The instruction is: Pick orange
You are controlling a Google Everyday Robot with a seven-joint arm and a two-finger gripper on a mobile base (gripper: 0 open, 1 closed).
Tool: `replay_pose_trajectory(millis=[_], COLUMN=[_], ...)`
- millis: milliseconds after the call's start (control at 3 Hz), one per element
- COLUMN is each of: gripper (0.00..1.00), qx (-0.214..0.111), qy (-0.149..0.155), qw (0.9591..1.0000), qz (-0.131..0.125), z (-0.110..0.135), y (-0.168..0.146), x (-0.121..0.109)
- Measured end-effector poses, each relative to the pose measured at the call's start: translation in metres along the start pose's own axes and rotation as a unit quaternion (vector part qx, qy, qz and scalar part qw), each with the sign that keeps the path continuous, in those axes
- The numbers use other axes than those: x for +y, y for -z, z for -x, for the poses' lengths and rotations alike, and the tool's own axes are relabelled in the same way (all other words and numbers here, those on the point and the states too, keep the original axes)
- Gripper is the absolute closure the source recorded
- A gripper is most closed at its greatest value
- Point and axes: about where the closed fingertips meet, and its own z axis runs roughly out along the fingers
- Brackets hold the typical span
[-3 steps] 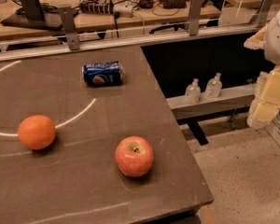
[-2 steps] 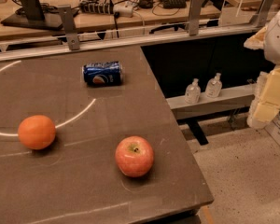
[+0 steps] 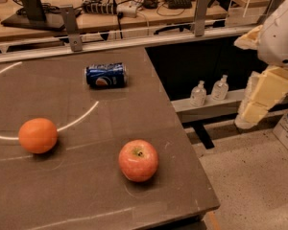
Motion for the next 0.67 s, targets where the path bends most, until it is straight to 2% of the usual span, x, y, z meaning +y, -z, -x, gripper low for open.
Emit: replay_pose_trajectory(millis=[333,667], gripper=[0.00,0.00], qx=[-0.127,-0.202], qy=[0.019,0.024], qw=[0.9910,0.9774], qz=[0.036,0.059], z=[0.078,0.122], y=[-0.018,-0.027], x=[0.016,0.027])
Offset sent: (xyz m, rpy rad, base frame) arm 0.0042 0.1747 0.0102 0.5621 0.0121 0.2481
